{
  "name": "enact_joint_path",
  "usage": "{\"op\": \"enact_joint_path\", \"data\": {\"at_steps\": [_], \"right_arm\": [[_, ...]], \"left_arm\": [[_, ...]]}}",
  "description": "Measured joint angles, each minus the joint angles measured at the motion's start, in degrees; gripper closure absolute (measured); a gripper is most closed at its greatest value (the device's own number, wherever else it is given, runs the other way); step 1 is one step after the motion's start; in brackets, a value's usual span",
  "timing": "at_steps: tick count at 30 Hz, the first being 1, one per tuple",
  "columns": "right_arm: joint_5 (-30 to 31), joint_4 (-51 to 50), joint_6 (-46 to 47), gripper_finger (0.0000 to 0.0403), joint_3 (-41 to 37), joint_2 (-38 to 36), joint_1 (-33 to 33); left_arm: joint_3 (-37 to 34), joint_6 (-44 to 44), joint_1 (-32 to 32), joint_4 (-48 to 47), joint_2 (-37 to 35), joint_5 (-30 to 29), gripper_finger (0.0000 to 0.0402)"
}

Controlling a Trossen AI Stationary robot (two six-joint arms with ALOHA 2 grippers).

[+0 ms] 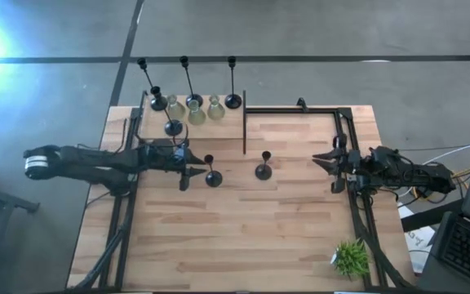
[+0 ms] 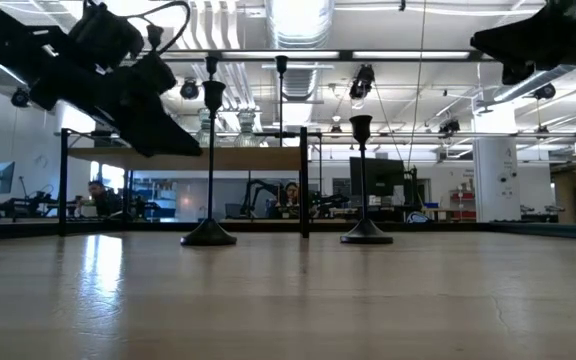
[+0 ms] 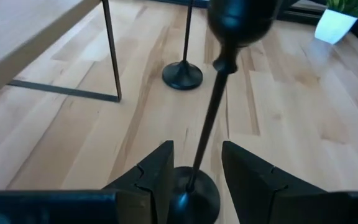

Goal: Pick & Place candle stick holders
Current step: Put the small black candle holder on the shelf

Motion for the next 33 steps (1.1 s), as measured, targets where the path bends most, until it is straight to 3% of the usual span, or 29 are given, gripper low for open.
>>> {"op": "enact_joint_path", "data": {"at_steps": [5, 22, 25, 30, 33], "right_arm": [[6.4, -1.2, -1.0, 0.0360, -1.2, -3.2, 0.0], [7.9, -2.2, -0.1, 0.0360, -1.9, -2.4, 0.0], [7.9, -2.2, 0.0, 0.0360, -1.9, -2.4, 0.0], [7.9, -2.2, 0.0, 0.0360, -1.9, -2.4, 0.0], [7.8, -2.1, 0.0, 0.0360, -1.9, -2.4, 0.0]], "left_arm": [[0.0, -0.1, 0.0, 5.3, 4.0, 0.0, 0.0262], [0.7, -2.2, 0.0, 12.9, 10.4, 0.7, 0.0265], [1.0, -2.2, 0.0, 12.9, 10.8, 0.8, 0.0285], [1.1, -3.0, 0.0, 13.0, 10.4, 0.6, 0.0379], [1.1, -5.8, -0.1, 13.3, 9.3, 0.2, 0.0384]]}}
